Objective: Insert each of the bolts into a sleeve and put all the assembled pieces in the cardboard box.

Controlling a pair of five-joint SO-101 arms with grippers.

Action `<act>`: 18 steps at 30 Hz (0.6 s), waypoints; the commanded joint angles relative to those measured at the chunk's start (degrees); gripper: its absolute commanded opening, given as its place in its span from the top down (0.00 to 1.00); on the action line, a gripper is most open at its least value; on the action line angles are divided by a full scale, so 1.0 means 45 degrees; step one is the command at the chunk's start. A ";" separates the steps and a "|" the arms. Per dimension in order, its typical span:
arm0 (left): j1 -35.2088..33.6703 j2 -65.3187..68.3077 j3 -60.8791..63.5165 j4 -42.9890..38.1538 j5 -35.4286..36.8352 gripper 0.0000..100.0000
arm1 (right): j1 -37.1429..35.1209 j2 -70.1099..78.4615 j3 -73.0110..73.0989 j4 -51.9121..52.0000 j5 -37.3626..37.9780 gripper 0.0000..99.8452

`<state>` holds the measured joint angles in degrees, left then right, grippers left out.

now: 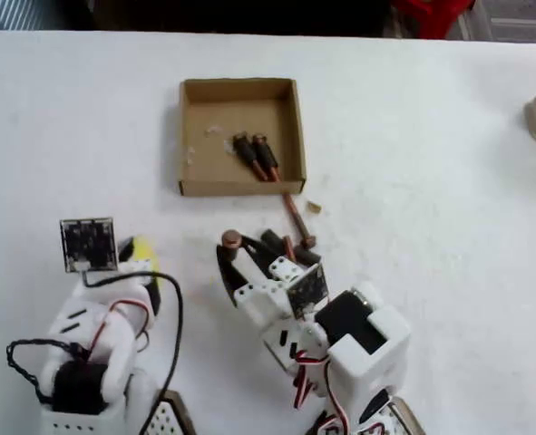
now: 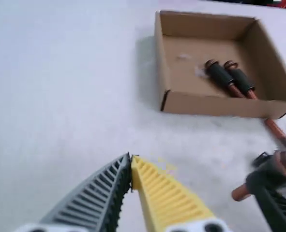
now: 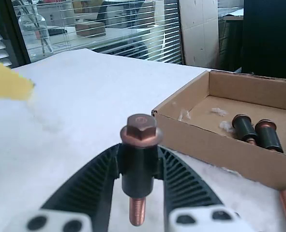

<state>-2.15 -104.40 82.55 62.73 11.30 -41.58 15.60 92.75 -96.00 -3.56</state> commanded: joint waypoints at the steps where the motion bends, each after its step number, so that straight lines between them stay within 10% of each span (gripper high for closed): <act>1: -0.1123 0.0010 0.1758 -0.0918 -0.0020 0.97 | 0.0166 -0.0147 0.0156 -0.0322 0.0137 0.98; 18: -0.2413 0.0029 0.3204 -0.0313 -0.2833 0.98 | 0.2882 -0.5011 0.0723 0.3214 0.0215 0.98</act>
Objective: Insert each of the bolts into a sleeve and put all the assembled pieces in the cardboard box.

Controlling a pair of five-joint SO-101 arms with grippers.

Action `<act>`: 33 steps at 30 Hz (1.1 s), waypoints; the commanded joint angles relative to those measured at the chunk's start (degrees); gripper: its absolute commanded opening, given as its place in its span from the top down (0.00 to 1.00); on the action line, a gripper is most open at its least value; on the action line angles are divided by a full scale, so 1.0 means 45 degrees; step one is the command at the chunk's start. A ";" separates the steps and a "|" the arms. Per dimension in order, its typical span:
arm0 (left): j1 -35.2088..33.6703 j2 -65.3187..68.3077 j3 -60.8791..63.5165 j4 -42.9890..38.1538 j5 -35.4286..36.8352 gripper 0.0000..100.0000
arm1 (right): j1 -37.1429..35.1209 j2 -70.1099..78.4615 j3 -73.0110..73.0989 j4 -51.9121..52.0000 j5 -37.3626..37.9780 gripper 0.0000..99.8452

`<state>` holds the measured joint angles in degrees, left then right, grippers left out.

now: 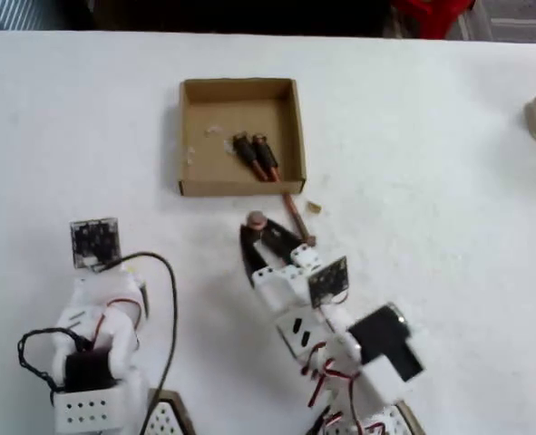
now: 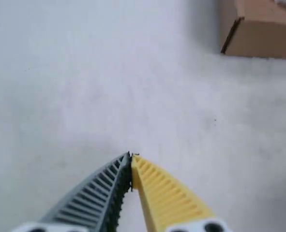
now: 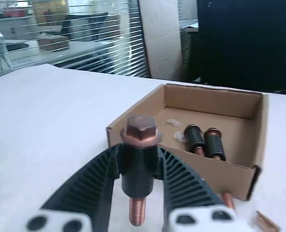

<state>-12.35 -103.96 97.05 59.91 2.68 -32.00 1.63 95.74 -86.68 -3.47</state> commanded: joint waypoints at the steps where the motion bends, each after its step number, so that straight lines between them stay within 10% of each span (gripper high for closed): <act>1: -0.0147 -0.0068 -0.0020 0.0313 -0.0899 0.98 | 0.0947 -0.2608 0.0039 0.1885 0.0195 0.98; 14: -0.0186 -0.0068 -0.0020 0.0781 -0.0977 0.98 | 0.2823 -1.2513 -0.3321 1.8608 0.0215 0.98; 33: -0.0225 -0.0068 -0.0020 0.0840 -0.0996 0.98 | 0.3038 -1.1223 -1.2249 2.8786 0.3204 0.98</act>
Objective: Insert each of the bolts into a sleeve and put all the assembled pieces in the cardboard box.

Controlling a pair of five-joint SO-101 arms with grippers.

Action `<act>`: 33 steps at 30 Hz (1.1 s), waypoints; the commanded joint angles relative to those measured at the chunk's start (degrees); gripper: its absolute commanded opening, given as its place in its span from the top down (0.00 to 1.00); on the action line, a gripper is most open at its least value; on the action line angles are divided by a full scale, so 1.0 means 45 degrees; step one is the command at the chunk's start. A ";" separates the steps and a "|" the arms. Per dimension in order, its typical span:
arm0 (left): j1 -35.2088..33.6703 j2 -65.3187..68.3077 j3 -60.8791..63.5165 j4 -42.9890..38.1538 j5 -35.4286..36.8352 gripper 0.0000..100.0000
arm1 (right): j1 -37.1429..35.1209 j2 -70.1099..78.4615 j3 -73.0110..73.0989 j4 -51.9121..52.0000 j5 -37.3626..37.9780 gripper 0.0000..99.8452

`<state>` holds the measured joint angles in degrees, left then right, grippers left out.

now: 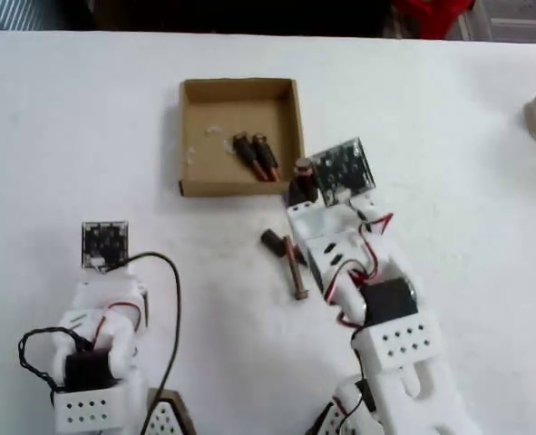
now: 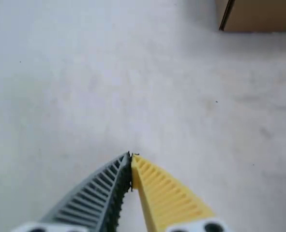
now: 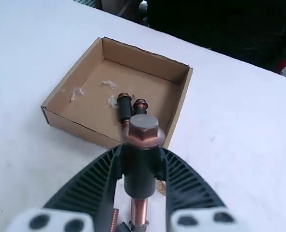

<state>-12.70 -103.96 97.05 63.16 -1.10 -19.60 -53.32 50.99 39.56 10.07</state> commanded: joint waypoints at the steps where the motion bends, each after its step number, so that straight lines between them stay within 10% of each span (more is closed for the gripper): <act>1: -0.0147 -0.0068 -0.0020 0.0117 -0.0156 0.98 | 0.0342 0.1592 -0.2930 0.0967 0.0195 0.98; 33: -0.0147 -0.0068 -0.0020 0.0117 -0.0176 0.98 | 0.0107 1.9136 -2.0611 0.6867 0.2442 0.98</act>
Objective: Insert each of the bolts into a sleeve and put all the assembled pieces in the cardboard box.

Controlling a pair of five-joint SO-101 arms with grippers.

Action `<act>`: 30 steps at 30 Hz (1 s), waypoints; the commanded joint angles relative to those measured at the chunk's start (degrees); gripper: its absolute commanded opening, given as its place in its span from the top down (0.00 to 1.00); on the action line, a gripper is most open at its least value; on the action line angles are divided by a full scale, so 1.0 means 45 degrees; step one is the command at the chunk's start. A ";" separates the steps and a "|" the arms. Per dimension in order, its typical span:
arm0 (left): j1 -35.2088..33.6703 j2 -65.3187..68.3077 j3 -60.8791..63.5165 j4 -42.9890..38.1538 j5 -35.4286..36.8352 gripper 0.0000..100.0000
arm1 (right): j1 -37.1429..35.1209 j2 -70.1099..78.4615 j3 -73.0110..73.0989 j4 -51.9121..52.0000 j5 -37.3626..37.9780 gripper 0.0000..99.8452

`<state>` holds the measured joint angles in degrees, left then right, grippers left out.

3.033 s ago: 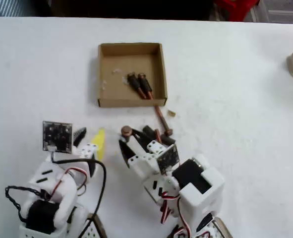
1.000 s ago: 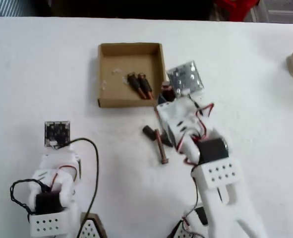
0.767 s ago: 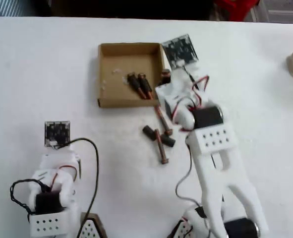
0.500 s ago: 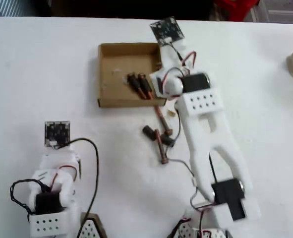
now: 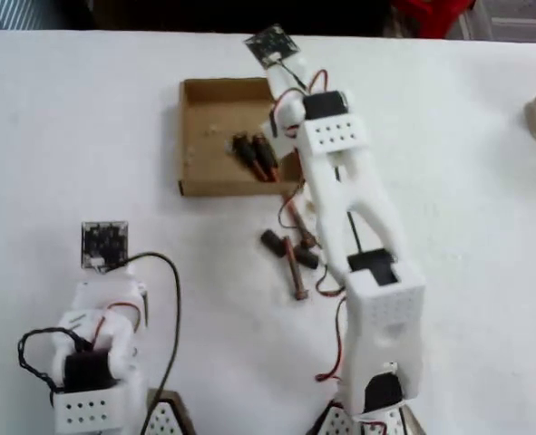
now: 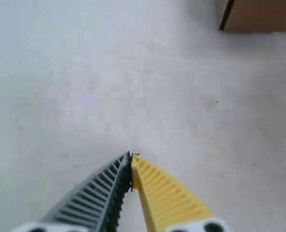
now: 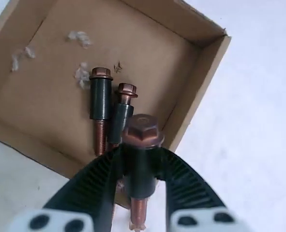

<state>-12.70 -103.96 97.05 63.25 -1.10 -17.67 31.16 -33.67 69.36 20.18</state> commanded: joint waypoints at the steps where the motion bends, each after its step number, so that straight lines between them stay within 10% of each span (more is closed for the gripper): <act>1: -0.0147 -0.0068 -0.0020 0.0098 -0.0176 0.98 | -0.0361 0.0752 -0.2208 0.0342 0.0195 0.98; 23: -0.0147 -0.0068 -0.0020 0.0117 -0.0762 0.98 | -0.0400 0.6066 -0.7560 0.0479 0.0195 0.85; 30: -0.0147 -0.0068 -0.0020 0.0117 -0.0762 0.98 | -0.0440 0.5382 -0.9690 0.3663 0.0195 0.91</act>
<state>-12.70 -104.04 97.05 63.25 -4.00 -18.73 59.91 -71.21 80.00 20.18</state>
